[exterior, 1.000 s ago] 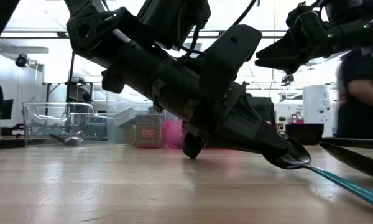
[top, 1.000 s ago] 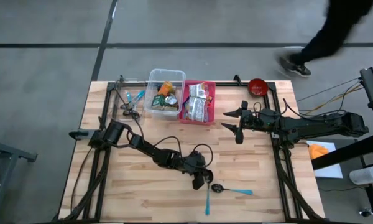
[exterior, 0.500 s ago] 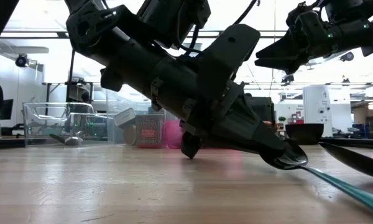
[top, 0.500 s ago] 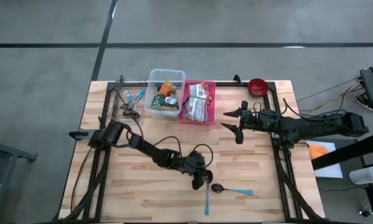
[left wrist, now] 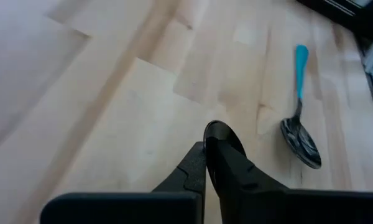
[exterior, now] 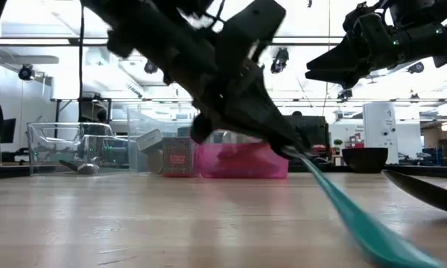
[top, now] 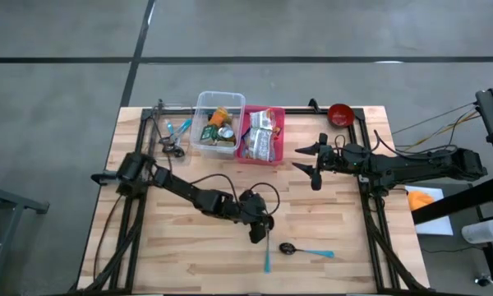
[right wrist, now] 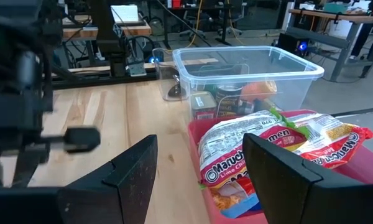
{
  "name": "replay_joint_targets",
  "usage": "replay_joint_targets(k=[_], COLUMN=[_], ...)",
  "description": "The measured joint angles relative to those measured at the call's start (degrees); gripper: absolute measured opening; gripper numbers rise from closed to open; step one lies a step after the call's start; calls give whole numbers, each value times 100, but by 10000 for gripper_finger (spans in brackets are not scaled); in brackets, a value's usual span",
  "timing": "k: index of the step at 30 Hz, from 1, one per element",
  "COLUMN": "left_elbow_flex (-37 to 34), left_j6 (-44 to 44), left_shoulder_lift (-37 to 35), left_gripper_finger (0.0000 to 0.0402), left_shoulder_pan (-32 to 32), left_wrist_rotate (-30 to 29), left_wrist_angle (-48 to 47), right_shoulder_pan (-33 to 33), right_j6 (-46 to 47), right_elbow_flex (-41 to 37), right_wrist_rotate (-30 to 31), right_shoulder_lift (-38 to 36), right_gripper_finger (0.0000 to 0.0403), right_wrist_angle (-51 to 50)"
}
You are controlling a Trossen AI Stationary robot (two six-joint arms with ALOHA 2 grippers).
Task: Pick & Place Food Item
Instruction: Put the blue spoon into the left transparent bin
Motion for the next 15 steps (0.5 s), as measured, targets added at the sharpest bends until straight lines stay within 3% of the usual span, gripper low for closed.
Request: replay_joint_targets(k=[15], left_elbow_flex=[0], left_j6=[-588], left_shoulder_lift=[-1890], left_gripper_finger=[13], left_shoulder_pan=[6], left_wrist_rotate=[-1890], left_wrist_angle=[-2859], right_shoulder_pan=[1], right_j6=[-6], right_elbow_flex=[-2], right_wrist_rotate=[0], right_shoulder_lift=[0], right_gripper_finger=[235], right_wrist_angle=[1])
